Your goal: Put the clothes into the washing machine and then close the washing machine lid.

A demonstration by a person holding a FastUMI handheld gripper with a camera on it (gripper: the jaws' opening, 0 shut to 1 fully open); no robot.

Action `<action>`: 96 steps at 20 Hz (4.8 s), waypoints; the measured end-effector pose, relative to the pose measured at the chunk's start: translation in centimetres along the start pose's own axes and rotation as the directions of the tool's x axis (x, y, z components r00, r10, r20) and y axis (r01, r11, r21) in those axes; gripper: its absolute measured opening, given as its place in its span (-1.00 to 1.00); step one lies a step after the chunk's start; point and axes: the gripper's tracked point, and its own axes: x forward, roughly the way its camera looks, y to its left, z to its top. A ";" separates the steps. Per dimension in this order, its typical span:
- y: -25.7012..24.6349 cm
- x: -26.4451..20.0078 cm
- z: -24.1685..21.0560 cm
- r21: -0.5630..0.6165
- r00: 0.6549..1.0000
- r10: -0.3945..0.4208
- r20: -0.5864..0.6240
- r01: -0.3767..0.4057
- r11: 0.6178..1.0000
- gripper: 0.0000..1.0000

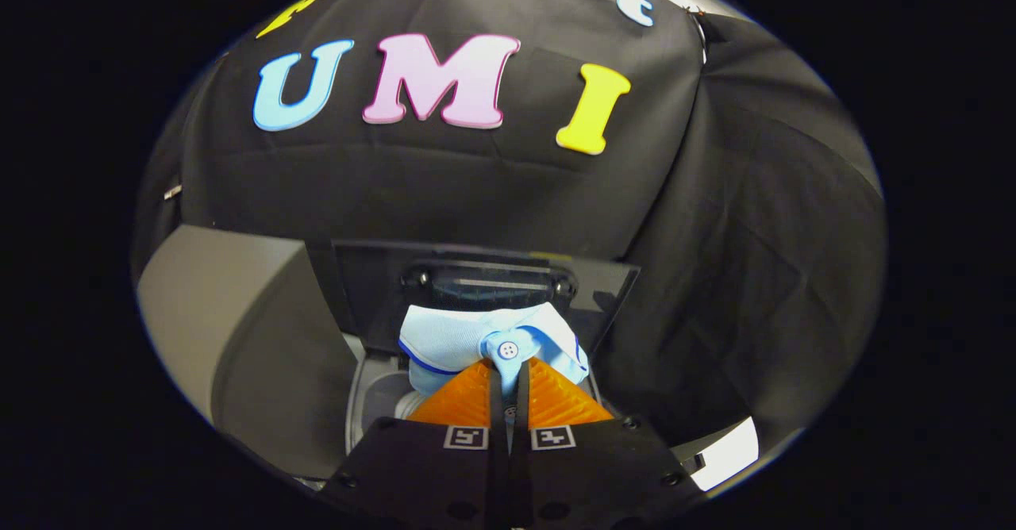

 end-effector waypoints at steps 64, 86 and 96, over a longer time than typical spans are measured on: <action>-0.7 10.1 -6.6 0.044 0.980 0.055 -0.193 -0.047 0.998 0.99; -1.9 11.9 12.7 0.138 0.997 0.073 -0.001 -0.072 0.988 0.98; -0.4 13.5 9.8 0.145 0.995 0.098 -0.033 -0.092 0.985 0.97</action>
